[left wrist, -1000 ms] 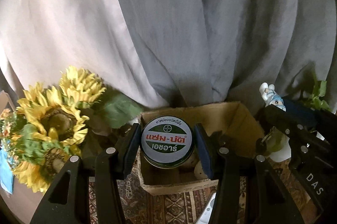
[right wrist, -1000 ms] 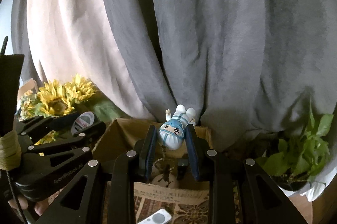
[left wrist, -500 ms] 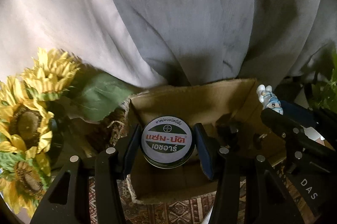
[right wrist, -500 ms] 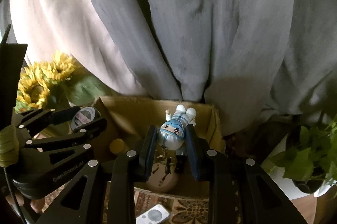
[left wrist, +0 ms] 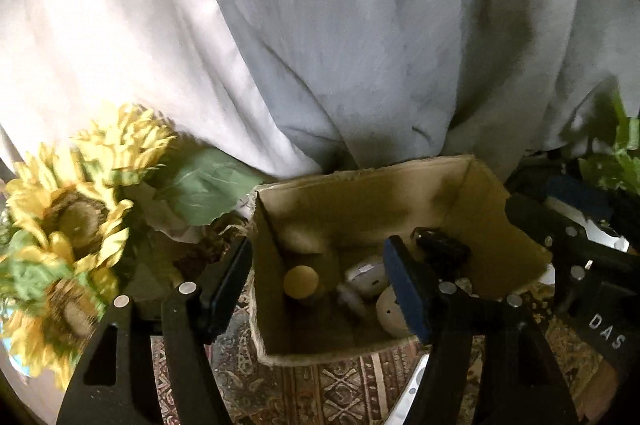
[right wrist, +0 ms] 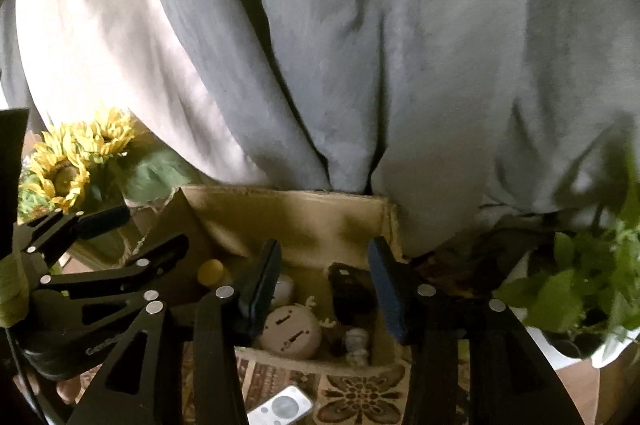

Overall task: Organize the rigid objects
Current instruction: 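Withdraw both tools from the box toward the white remote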

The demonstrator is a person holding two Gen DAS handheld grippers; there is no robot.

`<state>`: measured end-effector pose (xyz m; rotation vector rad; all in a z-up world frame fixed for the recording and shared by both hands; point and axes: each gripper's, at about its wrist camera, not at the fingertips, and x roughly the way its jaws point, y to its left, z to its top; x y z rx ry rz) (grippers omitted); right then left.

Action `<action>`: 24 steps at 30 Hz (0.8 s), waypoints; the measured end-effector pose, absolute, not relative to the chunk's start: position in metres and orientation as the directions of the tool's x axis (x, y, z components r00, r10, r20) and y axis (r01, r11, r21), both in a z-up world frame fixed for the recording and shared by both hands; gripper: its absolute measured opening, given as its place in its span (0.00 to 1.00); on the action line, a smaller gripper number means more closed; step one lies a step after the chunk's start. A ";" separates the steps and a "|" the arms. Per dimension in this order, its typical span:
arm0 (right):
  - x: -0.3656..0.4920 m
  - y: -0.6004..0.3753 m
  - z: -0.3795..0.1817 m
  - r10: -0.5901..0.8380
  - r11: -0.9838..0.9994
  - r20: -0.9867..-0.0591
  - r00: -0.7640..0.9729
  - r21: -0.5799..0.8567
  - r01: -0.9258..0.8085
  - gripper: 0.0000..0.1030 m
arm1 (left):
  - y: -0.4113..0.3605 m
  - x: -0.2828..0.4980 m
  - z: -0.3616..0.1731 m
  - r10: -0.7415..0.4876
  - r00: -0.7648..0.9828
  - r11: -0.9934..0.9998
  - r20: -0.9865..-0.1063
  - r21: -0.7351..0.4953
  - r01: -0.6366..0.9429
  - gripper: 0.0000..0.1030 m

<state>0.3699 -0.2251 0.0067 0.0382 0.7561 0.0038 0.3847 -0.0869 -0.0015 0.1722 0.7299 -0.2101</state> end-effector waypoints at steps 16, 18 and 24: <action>0.280 -0.229 0.046 -0.051 0.994 -0.559 0.828 0.054 0.097 0.58 | -0.078 0.298 0.029 -0.186 0.842 0.953 -0.507 0.116 0.280 0.76; 0.269 -0.229 0.046 -0.054 0.992 -0.554 0.831 0.066 0.109 0.58 | -0.078 0.287 0.028 -0.189 0.852 0.948 -0.488 0.134 0.287 0.79; 0.231 -0.230 0.044 -0.113 0.984 -0.527 0.843 0.061 0.170 0.66 | -0.073 0.256 0.020 -0.205 0.864 0.939 -0.459 0.156 0.306 0.82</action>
